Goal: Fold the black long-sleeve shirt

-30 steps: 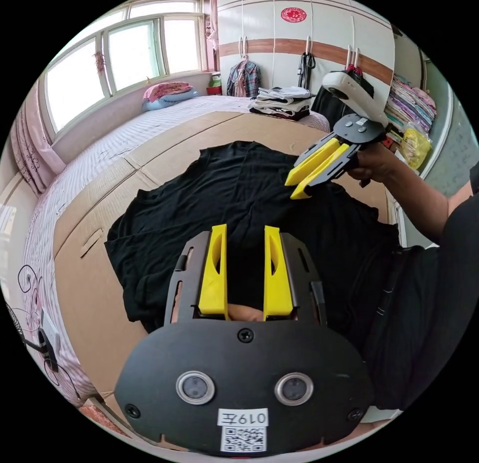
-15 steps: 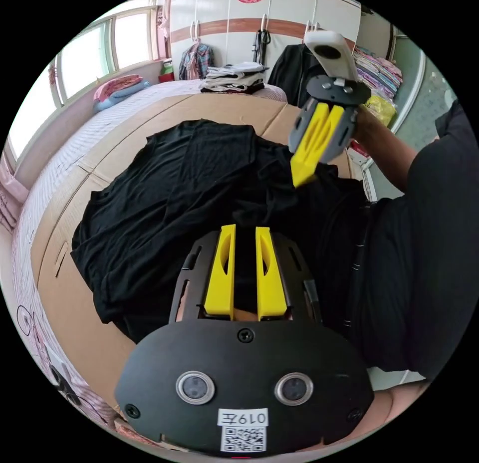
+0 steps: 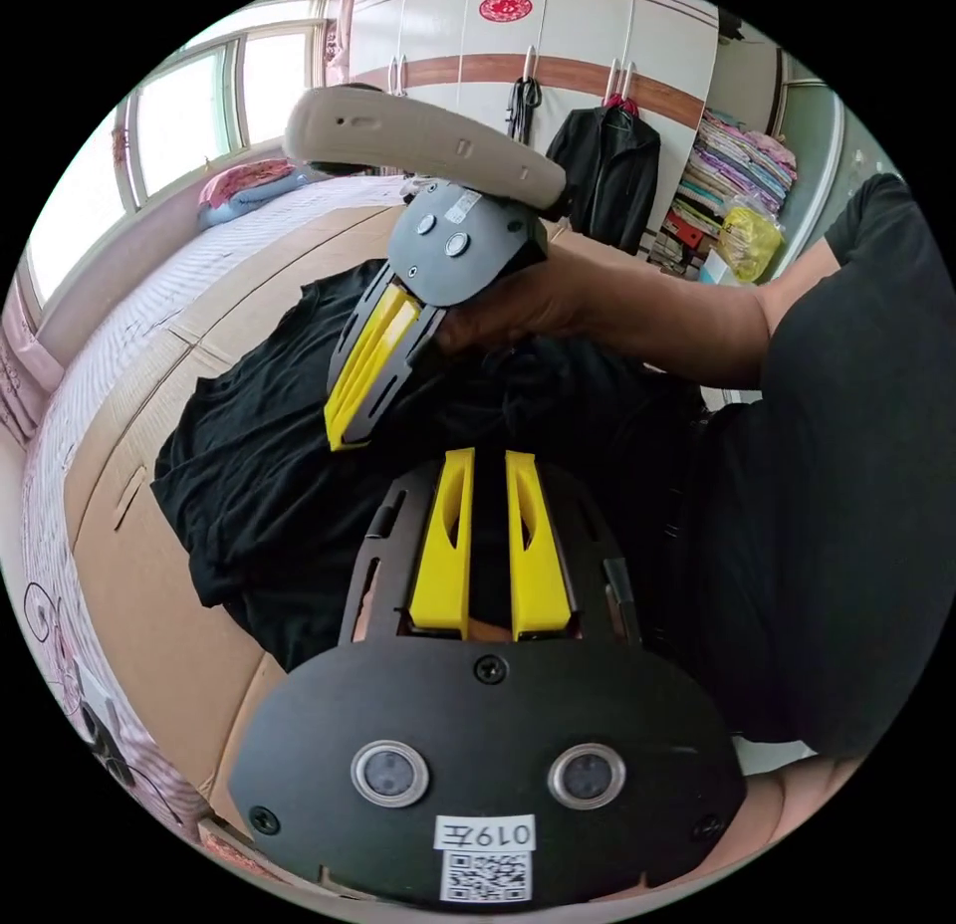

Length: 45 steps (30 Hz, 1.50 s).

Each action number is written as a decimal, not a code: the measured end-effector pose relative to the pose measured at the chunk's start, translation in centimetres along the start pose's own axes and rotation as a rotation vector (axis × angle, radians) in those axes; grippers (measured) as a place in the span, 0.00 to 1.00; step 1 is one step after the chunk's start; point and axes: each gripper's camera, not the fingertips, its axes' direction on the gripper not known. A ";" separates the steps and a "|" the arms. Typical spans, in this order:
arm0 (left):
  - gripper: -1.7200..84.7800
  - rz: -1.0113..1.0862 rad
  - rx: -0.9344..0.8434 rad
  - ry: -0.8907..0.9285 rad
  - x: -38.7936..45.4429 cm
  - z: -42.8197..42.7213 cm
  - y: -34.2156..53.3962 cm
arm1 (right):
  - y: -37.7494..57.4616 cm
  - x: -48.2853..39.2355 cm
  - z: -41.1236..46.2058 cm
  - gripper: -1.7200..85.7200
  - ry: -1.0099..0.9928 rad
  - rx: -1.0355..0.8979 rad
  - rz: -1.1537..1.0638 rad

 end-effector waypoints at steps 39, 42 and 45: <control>0.08 -0.967 -0.003 -1.398 5.7 -13.7 -5.6 | 22.0 12.6 -19.1 0.05 0.051 0.120 0.661; 0.10 -0.837 -0.020 -1.100 3.4 -12.9 -7.7 | 22.3 13.4 -18.5 0.03 0.233 0.046 0.771; 0.14 -0.704 -0.003 -0.621 0.5 -8.6 -10.0 | 22.0 13.9 -18.1 0.06 0.095 0.194 0.735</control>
